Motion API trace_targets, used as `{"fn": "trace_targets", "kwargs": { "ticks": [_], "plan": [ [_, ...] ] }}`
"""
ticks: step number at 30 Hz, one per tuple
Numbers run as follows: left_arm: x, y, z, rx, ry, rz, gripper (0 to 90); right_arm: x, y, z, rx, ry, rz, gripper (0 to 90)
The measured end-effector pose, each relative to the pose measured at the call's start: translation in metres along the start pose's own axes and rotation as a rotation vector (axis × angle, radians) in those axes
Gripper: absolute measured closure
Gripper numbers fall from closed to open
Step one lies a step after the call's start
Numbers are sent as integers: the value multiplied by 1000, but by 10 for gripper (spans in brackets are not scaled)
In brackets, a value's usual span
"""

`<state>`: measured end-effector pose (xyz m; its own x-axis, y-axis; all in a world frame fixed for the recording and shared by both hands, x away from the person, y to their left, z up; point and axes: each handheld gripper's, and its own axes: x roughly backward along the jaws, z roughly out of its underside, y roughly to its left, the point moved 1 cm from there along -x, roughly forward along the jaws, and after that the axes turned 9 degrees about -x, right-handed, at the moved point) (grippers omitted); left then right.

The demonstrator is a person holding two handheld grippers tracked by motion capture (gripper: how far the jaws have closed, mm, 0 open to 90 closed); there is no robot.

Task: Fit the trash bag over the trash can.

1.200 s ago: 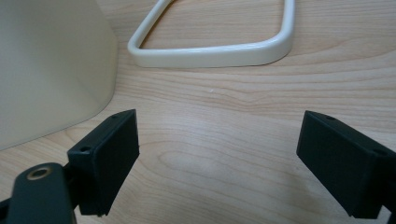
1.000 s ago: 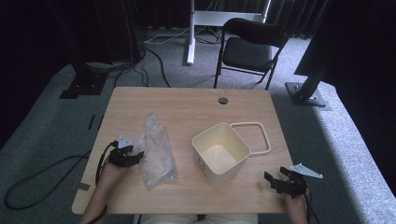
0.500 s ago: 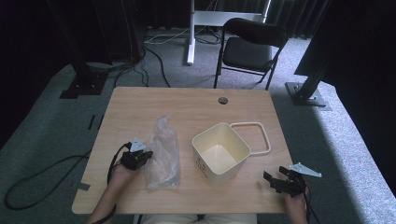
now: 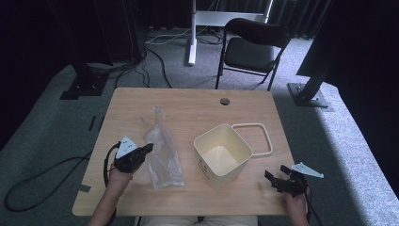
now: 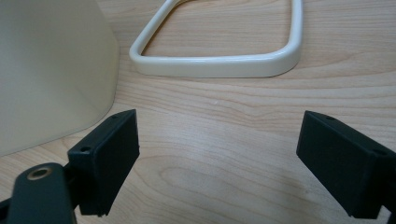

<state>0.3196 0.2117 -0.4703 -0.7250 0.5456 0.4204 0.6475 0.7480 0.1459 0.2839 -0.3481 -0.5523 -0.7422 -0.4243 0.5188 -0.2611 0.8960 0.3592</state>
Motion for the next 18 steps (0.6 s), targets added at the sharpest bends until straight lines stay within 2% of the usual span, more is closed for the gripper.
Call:
{"fn": "trace_targets", "kwargs": {
  "ticks": [5, 7, 8, 10, 11, 18],
  "plan": [
    [23, 3, -35, -1, -143, 17, 900, 1, -2, 0, -20, -12, -7, 125],
    [30, 5, -50, -6, -191, 33, 900, 1, -3, 0, -21, -11, -7, 125],
    [32, 5, -56, -12, -207, 25, 900, 1, -2, 0, -18, -10, -6, 125],
    [37, 4, -72, -40, -244, 36, 900, 1, -2, 0, -18, -6, -6, 125],
    [39, 2, -82, -58, -266, 27, 900, 1, -2, 0, -19, -6, -6, 125],
    [40, -8, -130, -145, -344, 54, 900, 0, -2, 0, -19, -2, -6, 125]
  ]
}}
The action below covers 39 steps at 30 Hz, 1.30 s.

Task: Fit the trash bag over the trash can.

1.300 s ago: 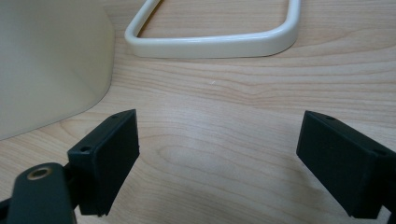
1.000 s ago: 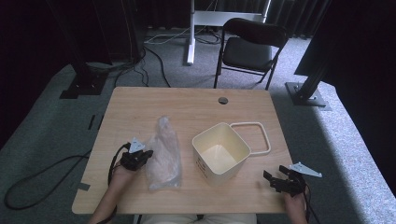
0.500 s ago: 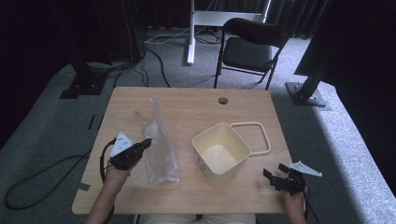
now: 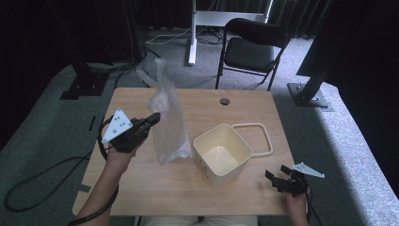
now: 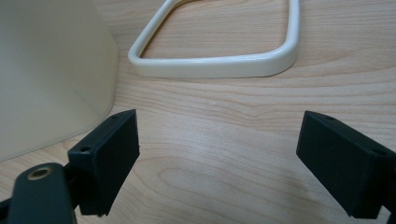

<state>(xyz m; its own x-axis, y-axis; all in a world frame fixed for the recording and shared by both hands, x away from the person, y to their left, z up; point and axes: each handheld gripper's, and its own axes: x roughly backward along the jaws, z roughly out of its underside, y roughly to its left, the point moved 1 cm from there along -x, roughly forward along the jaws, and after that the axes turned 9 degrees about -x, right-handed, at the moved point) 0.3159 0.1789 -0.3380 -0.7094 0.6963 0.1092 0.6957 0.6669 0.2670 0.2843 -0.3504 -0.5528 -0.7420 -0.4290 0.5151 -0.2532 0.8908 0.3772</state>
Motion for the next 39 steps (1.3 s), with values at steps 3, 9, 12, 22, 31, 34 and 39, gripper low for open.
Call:
{"fn": "trace_targets", "kwargs": {
  "ticks": [3, 9, 12, 22, 31, 34, 39],
  "plan": [
    [-14, -7, -18, -35, -30, 12, 900, 0, 0, 0, 0, -1, 0, 125],
    [-43, -20, -41, -80, -68, 43, 900, 0, -1, 0, -9, -2, -8, 125],
    [-60, -25, -46, -89, -77, 63, 900, 1, -1, 0, -12, -6, -11, 125],
    [-109, -46, -29, -84, -75, 139, 900, 2, -2, 0, -18, -11, -21, 125],
    [-146, -69, 10, -83, 49, 182, 900, 2, -3, 0, -19, -13, -27, 125],
    [-150, -74, 19, -87, 91, 200, 900, 2, -3, 1, -22, -12, -28, 125],
    [-151, -77, 29, -96, 143, 199, 899, 2, -2, 1, -22, -9, -26, 125]
  ]
}}
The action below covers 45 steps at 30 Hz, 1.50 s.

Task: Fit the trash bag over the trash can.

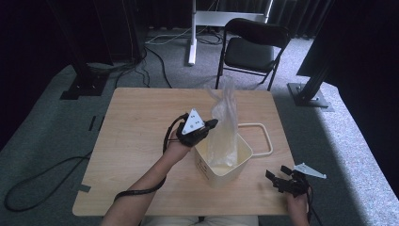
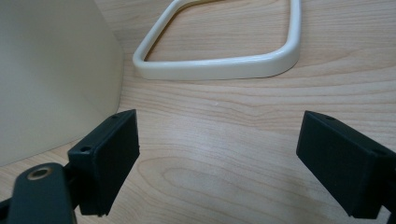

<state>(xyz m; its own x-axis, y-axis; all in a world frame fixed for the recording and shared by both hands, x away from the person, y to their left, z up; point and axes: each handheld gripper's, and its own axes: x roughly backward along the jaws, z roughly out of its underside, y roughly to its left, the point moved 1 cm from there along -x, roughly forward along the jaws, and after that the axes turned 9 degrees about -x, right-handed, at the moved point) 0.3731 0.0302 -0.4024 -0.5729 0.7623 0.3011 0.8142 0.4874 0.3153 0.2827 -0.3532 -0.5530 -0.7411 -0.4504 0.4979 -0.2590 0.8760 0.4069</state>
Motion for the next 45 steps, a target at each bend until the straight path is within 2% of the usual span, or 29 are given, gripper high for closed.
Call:
{"fn": "trace_targets", "kwargs": {
  "ticks": [3, 7, 9, 11, 13, 14, 16, 19, 25, 29, 33, 34, 37, 40, 41, 44, 45],
  "plan": [
    [0, -1, 5, -1, 51, 35, 879, 0, 0, 0, -1, 2, -1, 125],
    [6, -3, 9, 5, 91, 91, 748, 0, 0, 0, -8, 3, 4, 125],
    [12, -3, 11, 28, 96, 85, 666, 0, -1, -1, -16, 11, 9, 125],
    [17, 0, 14, 70, 117, 54, 537, -1, 0, -2, -24, 14, 51, 158],
    [23, 5, 18, 109, 110, 37, 483, -1, 0, -4, -61, 12, 58, 177],
    [26, 7, 20, 119, 115, 22, 461, -1, 1, -7, -71, 18, 49, 177],
    [32, 11, 24, 149, 108, 37, 436, 1, 5, -12, -69, 12, 26, 176],
    [37, 14, 29, 173, 118, 23, 415, 2, 14, -27, -69, 8, -18, 176],
    [43, 23, 37, 237, 126, -2, 378, -3, 39, -78, -69, -37, -134, 175],
    [46, 27, 39, 254, 131, 5, 360, -14, 60, -114, -39, -15, -205, 176],
    [45, 29, 39, 267, 154, -15, 359, -31, 80, -139, 9, 9, -264, 171],
    [45, 30, 39, 272, 156, -8, 359, -36, 85, -143, 18, 22, -277, 138],
    [41, 32, 39, 288, 159, 0, 358, -50, 97, -156, 43, 43, -299, 140],
    [36, 35, 39, 313, 166, 4, 350, -65, 105, -167, 44, 58, -309, 152],
    [34, 35, 39, 319, 179, -14, 350, -70, 107, -170, 43, 68, -310, 175],
    [31, 34, 39, 325, 172, -3, 350, -85, 112, -175, 36, 89, -310, 218],
    [29, 33, 39, 322, 170, 4, 350, -90, 112, -176, 28, 99, -313, 259]
  ]
}}
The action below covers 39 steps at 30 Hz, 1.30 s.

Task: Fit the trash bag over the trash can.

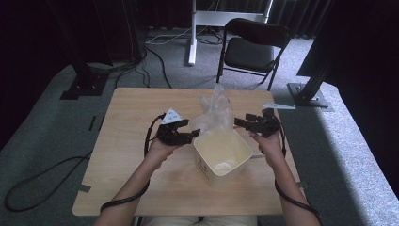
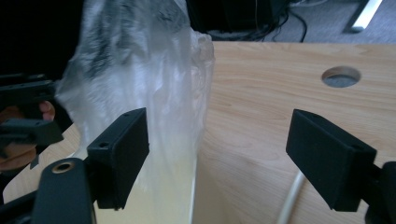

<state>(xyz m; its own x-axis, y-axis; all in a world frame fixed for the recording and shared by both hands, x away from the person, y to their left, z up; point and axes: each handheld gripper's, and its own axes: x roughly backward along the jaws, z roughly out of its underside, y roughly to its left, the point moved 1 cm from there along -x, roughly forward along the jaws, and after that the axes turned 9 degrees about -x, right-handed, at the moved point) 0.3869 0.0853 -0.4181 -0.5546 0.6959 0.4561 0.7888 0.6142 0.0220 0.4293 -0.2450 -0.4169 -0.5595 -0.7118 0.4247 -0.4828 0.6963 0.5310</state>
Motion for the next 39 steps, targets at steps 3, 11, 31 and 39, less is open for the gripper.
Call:
{"fn": "trace_targets", "kwargs": {
  "ticks": [3, 11, 31, 39],
  "plan": [
    [-3, 1, -1, 9, -1, 6, 350, -9, -1, -2, -23, 18, -48, 312],
    [-13, 4, -1, 21, 0, 52, 464, -16, 15, 2, 45, 90, -134, 516],
    [6, -10, -4, -94, -32, 27, 900, 23, 55, 39, 150, 133, -214, 896],
    [17, -22, 3, -99, -56, 105, 899, 46, 68, 72, 160, 134, -244, 898]
  ]
}}
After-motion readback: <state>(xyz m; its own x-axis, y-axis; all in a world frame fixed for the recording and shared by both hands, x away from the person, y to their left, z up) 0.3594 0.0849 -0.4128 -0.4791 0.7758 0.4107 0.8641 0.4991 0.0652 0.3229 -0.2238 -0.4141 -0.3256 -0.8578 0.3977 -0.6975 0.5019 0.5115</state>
